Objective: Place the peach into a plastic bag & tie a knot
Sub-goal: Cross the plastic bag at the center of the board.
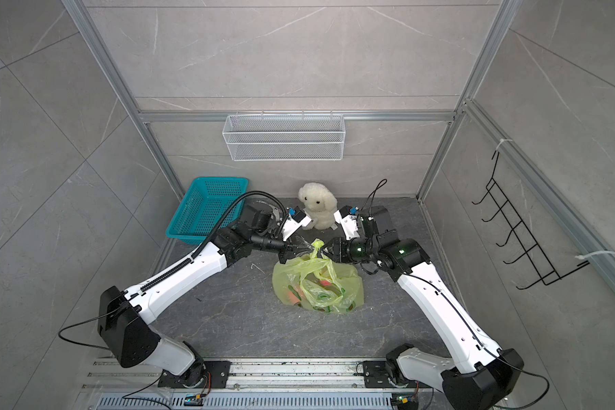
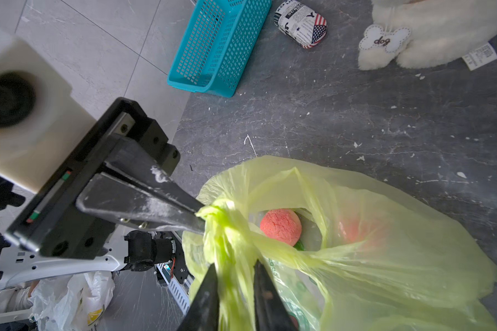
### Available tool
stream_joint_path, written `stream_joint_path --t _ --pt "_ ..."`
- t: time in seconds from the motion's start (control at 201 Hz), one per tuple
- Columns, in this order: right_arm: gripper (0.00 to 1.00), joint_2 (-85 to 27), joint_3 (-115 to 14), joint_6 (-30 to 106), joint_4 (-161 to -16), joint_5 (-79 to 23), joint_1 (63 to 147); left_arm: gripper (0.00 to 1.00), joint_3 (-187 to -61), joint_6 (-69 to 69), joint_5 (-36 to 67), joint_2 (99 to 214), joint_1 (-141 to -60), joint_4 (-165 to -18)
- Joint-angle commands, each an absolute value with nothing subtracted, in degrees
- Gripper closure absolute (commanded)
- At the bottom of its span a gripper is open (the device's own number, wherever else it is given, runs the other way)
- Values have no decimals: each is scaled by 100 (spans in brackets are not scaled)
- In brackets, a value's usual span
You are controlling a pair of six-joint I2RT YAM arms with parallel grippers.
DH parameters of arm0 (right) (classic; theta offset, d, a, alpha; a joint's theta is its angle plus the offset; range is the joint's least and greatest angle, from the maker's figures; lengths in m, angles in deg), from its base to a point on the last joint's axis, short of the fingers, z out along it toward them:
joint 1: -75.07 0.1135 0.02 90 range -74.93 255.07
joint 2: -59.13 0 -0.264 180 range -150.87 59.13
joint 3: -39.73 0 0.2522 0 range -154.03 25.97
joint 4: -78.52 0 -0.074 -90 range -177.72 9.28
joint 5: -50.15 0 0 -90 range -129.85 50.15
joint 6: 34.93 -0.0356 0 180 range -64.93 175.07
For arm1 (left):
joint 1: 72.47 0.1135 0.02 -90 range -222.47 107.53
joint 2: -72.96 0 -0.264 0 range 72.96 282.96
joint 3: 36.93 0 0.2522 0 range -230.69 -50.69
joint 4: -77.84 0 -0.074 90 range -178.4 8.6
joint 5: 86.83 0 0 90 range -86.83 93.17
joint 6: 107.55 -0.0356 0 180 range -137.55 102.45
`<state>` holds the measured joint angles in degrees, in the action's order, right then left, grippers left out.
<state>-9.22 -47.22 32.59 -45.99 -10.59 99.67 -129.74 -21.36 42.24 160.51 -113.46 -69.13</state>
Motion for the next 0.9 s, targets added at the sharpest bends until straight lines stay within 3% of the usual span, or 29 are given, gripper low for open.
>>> stream_joint_path --t 0.0,0.189,0.423,0.891 --pt "88 -810 -4879 3318 -4507 -1410 10003 100 -13190 -2111 4251 16023 -11380 -6945" --pt "100 -382 -4582 3070 -4810 -1898 9997 100 -13104 -2194 3880 15950 -11383 -6873" --pt "100 25 -4141 2734 -5038 -2478 9995 100 -12855 -2278 3582 15713 -11378 -7066" --pt "100 -757 -3606 597 -5798 -2997 9994 100 -12810 -2547 3737 15460 -11815 -7192"
